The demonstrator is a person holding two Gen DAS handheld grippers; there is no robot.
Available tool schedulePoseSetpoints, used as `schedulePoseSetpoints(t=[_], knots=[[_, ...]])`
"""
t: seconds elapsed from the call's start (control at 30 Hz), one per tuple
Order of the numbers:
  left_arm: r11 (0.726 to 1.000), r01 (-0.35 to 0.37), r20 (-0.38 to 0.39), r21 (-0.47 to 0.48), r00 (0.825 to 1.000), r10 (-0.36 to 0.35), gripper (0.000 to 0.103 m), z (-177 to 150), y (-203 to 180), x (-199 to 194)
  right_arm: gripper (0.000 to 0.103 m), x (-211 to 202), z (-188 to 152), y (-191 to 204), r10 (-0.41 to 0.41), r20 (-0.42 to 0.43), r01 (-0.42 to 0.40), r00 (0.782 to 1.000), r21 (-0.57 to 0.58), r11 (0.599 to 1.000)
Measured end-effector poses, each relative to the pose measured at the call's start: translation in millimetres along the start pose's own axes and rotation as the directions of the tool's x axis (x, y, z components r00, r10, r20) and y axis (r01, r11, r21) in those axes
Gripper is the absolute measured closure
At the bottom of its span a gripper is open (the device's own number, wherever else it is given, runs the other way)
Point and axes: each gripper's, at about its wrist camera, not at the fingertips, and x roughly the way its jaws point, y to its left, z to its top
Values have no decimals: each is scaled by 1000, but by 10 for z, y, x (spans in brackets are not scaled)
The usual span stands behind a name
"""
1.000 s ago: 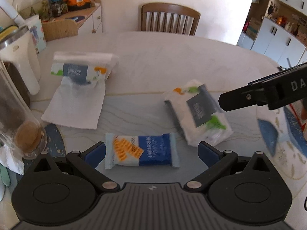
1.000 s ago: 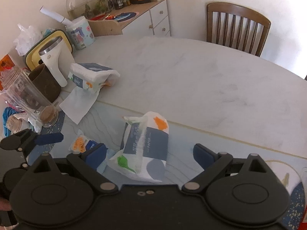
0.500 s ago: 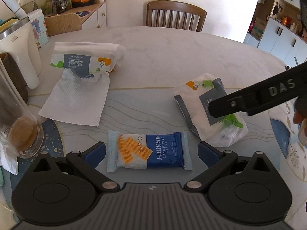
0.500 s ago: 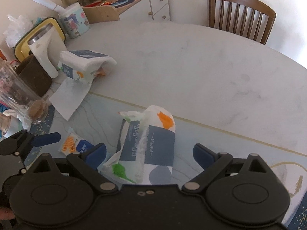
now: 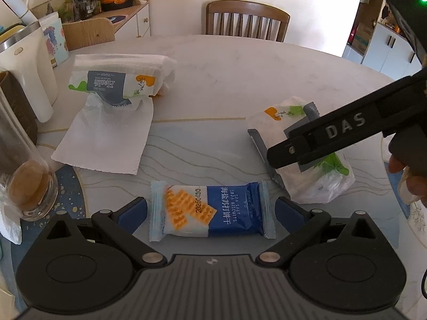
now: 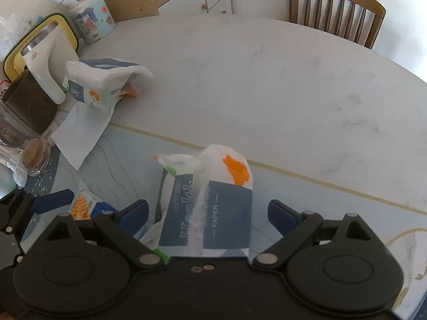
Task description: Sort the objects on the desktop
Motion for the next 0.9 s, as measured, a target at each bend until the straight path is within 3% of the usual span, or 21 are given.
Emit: schedulePoseSetpoints(t=[0.27, 0.63, 0.9], knots=[[999, -26, 0, 32, 1000, 26, 5, -3, -53, 21, 11, 57, 7, 78, -40, 1, 40, 999, -18, 999], [998, -18, 3, 63, 1000, 18, 12, 17, -102, 20, 27, 40, -41, 172, -77, 6, 77, 997, -75, 994], [998, -11, 9, 63, 1000, 10, 23, 35, -117, 2, 54, -33, -68, 66, -59, 20, 60, 998, -39, 997]])
